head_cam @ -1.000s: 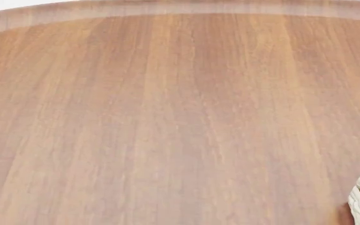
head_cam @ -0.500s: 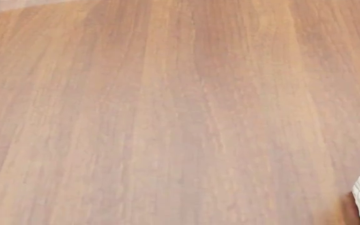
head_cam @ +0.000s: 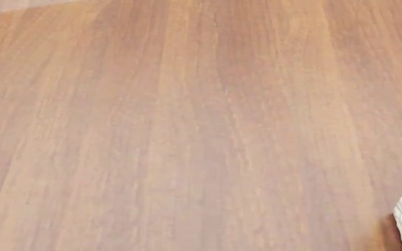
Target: Pick the milk and place it in the basket.
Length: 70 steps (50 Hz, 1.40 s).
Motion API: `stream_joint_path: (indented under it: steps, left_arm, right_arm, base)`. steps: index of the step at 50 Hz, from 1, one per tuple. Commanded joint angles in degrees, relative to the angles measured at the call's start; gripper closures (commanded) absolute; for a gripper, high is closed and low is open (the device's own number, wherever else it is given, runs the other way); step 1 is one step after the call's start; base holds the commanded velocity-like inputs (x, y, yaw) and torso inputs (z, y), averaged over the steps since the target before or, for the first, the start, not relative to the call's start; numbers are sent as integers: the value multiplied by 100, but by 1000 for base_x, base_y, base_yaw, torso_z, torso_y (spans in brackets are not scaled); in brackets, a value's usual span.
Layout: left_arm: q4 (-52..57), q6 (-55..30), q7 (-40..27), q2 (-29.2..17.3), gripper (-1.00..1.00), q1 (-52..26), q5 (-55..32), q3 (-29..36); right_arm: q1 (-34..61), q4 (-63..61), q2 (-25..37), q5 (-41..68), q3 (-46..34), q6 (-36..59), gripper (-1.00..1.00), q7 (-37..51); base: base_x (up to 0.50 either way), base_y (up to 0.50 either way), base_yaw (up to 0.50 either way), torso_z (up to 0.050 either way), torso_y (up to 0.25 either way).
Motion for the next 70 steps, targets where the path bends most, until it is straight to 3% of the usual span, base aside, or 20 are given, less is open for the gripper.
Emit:
stream_joint_path:
  steps: [1, 25, 44, 50, 54, 70]
  left_arm:
    - [-10, 44, 125, 100, -100, 23, 151, -115]
    - [5, 43, 69, 53, -100, 43, 88, -165]
    - [-15, 70, 64, 47, -100, 52, 108, -123]
    - [-23, 80, 67, 46, -100, 60, 114, -119]
    - [-23, 77, 55, 39, -100, 67, 116, -130]
    - [-24, 95, 48, 33, -100, 84, 114, -126]
  right_arm:
    - [38, 33, -98, -171, 134, -50, -100, -129]
    - [327, 51, -131, -326, 106, -82, -100, -168]
    - [1234, 875, -887, -804, 930, -1548, -100, 747]
    - [1312, 1006, -1011, -851, 1177, -1995, -100, 925]
    - [1237, 1011, -1070, -988, 1438, -2852, -100, 1039]
    - [1282, 865, -1388, -549, 2417, -3944, -100, 1198]
  base:
    - [0, 0, 0, 0, 0]
    - [0, 0, 0, 0, 0]
    - [0, 0, 0, 0, 0]
    - [0, 0, 0, 0, 0]
    - [0, 0, 0, 0, 0]
    - [0, 0, 0, 0, 0]
